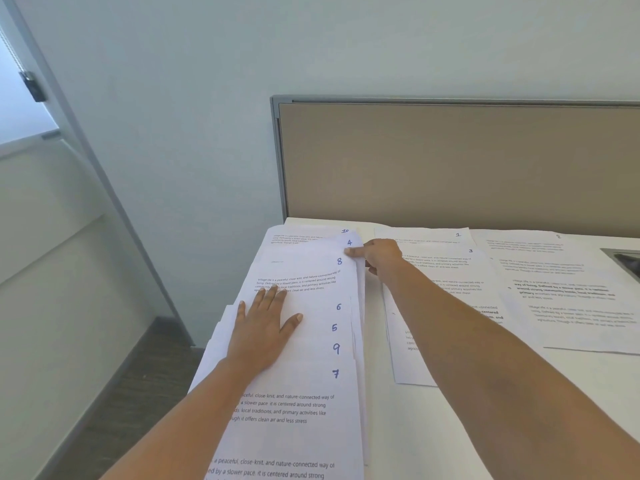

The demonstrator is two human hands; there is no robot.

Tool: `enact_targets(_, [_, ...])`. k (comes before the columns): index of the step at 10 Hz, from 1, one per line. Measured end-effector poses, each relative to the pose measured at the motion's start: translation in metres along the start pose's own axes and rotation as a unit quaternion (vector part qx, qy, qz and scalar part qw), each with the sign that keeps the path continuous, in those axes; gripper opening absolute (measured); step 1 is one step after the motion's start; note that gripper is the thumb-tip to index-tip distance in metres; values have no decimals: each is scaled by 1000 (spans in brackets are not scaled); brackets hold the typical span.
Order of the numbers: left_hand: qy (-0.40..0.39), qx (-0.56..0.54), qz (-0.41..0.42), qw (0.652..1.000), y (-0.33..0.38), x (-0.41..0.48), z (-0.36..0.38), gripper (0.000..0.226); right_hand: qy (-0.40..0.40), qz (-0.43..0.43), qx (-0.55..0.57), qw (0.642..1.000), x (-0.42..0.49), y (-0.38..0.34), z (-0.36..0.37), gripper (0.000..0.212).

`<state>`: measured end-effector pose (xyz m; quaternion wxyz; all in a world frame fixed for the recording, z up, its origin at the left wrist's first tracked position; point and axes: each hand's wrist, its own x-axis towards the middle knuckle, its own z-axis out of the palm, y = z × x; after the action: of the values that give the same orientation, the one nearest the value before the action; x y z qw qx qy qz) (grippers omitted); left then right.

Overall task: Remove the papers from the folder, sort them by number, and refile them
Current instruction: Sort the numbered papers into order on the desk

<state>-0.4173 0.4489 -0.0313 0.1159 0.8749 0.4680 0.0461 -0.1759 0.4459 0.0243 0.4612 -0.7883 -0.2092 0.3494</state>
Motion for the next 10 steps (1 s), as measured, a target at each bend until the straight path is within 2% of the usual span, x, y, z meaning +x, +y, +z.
enact_targets(2, [1,-2,-4,1000,-1,0,-1,61,-42,19,118,992,-7,12,5,26])
enact_targets(3, [1,-5,-2,1000,-1,0,0,61,-26,22,83,996,-14,24,11,22])
enact_targets(4, [3,-3,-4,1000,0,-1,1,61,-26,32,40,998,-13,38,12,8])
enact_targets(5, [4,-8,-2,1000,0,-1,0,61,-27,10,24,999,-27,34,6,24])
enact_targets(6, [3,-10,2,1000,2,0,0,60,7,-28,6,1000,-22,30,-5,28])
enact_targets(7, [-3,-6,6,1000,6,0,1,60,65,-58,21,996,-17,26,-15,18])
enact_targets(9, [-6,-6,6,1000,6,1,2,60,-43,16,65,997,-27,37,-19,3])
enact_targets(10, [-9,-3,5,1000,7,0,2,60,-8,1,26,1000,-28,39,-26,20])
